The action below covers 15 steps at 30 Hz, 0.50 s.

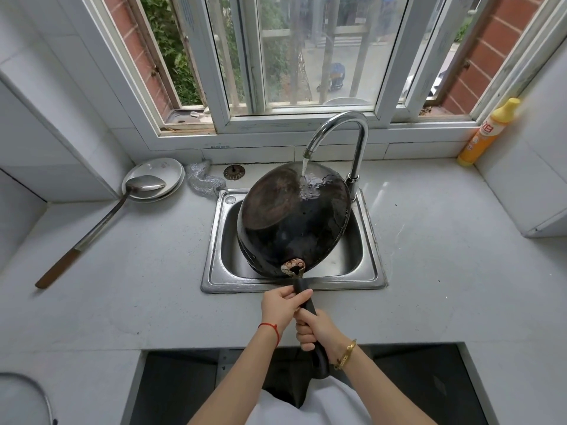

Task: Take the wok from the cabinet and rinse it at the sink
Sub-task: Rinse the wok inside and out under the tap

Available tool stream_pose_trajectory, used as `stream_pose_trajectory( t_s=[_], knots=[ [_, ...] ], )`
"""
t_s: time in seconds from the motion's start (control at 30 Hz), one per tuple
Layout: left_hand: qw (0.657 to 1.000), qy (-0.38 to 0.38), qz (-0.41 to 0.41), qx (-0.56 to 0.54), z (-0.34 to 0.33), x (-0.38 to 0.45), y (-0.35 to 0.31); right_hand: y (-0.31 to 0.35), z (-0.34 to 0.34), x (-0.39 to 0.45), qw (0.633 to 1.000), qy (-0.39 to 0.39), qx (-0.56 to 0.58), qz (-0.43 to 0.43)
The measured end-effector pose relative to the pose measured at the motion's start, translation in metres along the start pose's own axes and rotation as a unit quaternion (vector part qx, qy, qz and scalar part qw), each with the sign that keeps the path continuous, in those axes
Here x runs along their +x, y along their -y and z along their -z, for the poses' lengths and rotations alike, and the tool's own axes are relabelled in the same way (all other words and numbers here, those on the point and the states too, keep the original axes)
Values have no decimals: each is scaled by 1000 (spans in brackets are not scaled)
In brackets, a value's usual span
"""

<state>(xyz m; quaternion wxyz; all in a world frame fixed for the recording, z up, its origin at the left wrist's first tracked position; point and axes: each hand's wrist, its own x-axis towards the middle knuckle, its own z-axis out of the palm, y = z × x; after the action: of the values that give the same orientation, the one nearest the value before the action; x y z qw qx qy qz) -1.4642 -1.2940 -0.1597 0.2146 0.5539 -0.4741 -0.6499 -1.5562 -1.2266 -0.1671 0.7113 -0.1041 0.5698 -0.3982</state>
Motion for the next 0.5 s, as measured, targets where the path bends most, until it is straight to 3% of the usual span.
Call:
stream_pose_trajectory(
  t_s=[0.5],
  knots=[
    [1000, 11, 6, -2, 7, 0, 14, -13, -3, 1, 1000, -9, -3, -1]
  ],
)
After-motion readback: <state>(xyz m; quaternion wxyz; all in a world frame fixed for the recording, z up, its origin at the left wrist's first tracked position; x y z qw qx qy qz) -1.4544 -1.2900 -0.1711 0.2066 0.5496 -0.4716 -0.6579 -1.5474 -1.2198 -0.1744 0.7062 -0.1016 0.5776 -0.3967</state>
